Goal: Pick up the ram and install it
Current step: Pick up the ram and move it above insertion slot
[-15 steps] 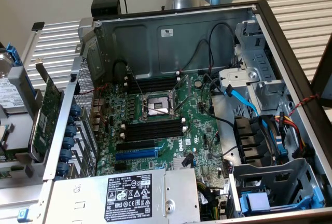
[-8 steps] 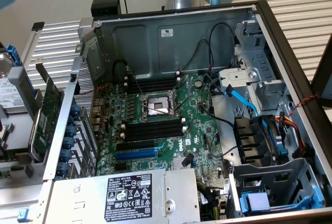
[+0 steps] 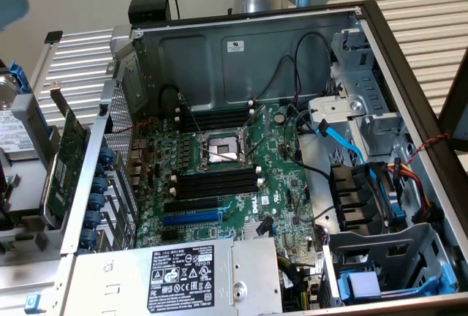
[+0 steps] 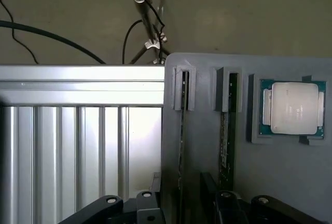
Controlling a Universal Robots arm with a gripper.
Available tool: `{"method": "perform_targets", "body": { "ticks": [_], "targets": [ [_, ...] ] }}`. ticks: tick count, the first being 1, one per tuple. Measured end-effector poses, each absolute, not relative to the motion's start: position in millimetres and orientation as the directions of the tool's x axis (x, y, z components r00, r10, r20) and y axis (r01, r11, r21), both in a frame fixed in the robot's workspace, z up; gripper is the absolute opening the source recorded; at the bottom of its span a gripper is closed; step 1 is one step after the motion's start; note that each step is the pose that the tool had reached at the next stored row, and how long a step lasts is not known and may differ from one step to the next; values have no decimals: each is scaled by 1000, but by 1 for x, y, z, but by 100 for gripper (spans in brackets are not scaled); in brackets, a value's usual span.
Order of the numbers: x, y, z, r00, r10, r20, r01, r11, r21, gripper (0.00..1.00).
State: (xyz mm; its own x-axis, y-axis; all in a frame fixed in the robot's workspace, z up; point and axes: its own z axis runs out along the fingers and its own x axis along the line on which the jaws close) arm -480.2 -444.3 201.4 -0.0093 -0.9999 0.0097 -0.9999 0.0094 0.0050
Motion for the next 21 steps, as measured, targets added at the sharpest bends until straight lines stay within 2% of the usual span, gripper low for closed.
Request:
{"method": "perform_targets", "body": {
  "ticks": [5, 7, 8, 10, 21],
  "targets": [
    [-482, -444, 199, -10, -1000, 9, -1000, 10, 3, 40],
    [-483, -444, 198, -10, -1000, 10, -1000, 10, 0, 27],
    [-483, -444, 198, -10, -1000, 10, -1000, 10, 0, 27],
    [-483, -444, 199, -10, -1000, 10, -1000, 10, 0, 15],
    [-483, -445, 243, -11, -1000, 10, -1000, 11, 0, 13]
  ]
}}
